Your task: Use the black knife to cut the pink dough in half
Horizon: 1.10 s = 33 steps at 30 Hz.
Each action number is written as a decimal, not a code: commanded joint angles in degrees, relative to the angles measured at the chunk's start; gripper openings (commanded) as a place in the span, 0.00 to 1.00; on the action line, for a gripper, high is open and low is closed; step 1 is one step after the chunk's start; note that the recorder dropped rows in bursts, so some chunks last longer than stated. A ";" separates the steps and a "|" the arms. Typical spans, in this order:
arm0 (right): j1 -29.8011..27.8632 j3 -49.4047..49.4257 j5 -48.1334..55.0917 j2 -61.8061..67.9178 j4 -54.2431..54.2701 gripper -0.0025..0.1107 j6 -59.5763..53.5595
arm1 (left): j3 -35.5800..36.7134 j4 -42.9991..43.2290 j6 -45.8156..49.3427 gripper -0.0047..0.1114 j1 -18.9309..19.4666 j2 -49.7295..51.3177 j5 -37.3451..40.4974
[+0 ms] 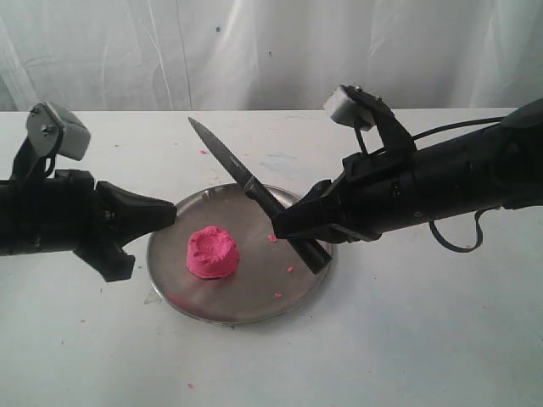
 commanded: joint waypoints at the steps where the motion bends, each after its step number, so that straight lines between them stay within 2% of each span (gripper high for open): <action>1: -0.04 0.07 0.39 -0.09 1.19 0.02 -0.79 | -4.59 -1.52 7.59 0.04 -2.21 4.13 -0.01; 5: 0.06 0.07 0.59 1.12 1.65 0.02 -0.79 | -6.99 -1.52 8.61 0.04 -4.40 7.11 -1.14; 10: 2.12 0.07 0.84 1.85 2.05 0.02 -1.10 | -9.54 -1.52 8.91 0.04 -8.28 10.57 -8.67; 15: 5.40 0.07 -2.78 1.85 1.12 0.02 -1.97 | -11.66 -1.52 8.91 0.04 -10.17 12.17 -9.77; 33: 5.75 0.07 -0.52 4.52 -0.70 0.02 -1.05 | -13.01 -1.52 7.34 0.04 -10.29 12.17 -9.68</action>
